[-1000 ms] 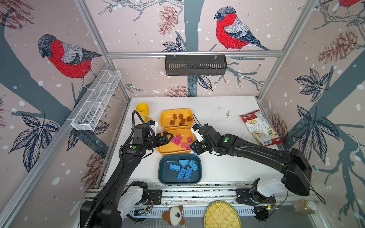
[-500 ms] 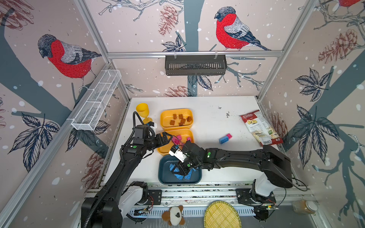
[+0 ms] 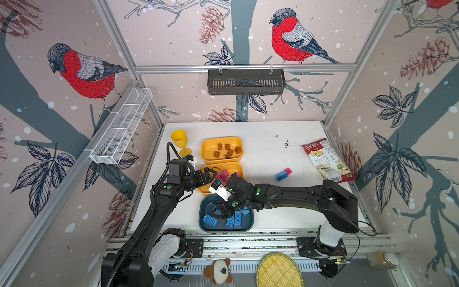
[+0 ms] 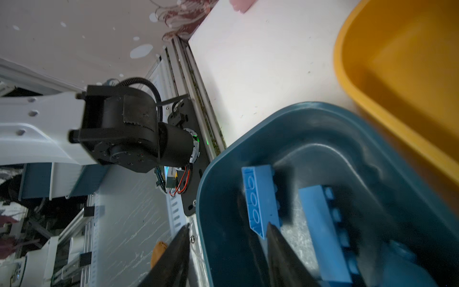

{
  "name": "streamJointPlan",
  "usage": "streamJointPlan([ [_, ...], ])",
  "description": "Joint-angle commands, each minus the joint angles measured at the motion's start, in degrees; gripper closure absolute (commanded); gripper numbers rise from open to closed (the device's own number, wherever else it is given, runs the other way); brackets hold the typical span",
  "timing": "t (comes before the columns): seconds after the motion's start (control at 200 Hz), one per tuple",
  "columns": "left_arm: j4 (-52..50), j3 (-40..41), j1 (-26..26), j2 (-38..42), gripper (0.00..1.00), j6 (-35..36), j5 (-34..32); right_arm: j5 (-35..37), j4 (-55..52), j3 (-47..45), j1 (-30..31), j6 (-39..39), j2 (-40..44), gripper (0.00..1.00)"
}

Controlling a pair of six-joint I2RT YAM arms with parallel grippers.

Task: Sort the legos into containers by color
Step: Place the lego in the container, then pick up the lego from the middle-right of the table.

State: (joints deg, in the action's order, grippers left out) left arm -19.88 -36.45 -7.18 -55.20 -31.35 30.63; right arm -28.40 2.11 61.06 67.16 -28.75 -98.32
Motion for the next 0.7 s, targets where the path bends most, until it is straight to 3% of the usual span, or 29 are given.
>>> streamJointPlan([
  [0.0, 0.85, 0.15, 0.06, 0.18, 0.03, 0.14, 1.56, -0.43, 2.61, -2.65, -3.14, -2.36, 4.41, 0.44],
  [0.32, 3.54, 0.59, 0.11, -1.21, 0.03, -0.29, 5.55, 9.28, -17.5, -5.64, -23.18, 3.85, 13.89, 0.32],
  [0.51, 3.86, 0.08, 0.15, -2.69, 0.03, -0.42, 6.75, 11.22, -24.77, -8.34, -36.3, -2.93, 14.33, 0.25],
  [0.695, 4.92, -0.26, 0.07, -4.24, 0.03, -0.35, 7.68, 16.97, -24.87, -11.65, -41.55, -12.86, 15.53, 0.15],
])
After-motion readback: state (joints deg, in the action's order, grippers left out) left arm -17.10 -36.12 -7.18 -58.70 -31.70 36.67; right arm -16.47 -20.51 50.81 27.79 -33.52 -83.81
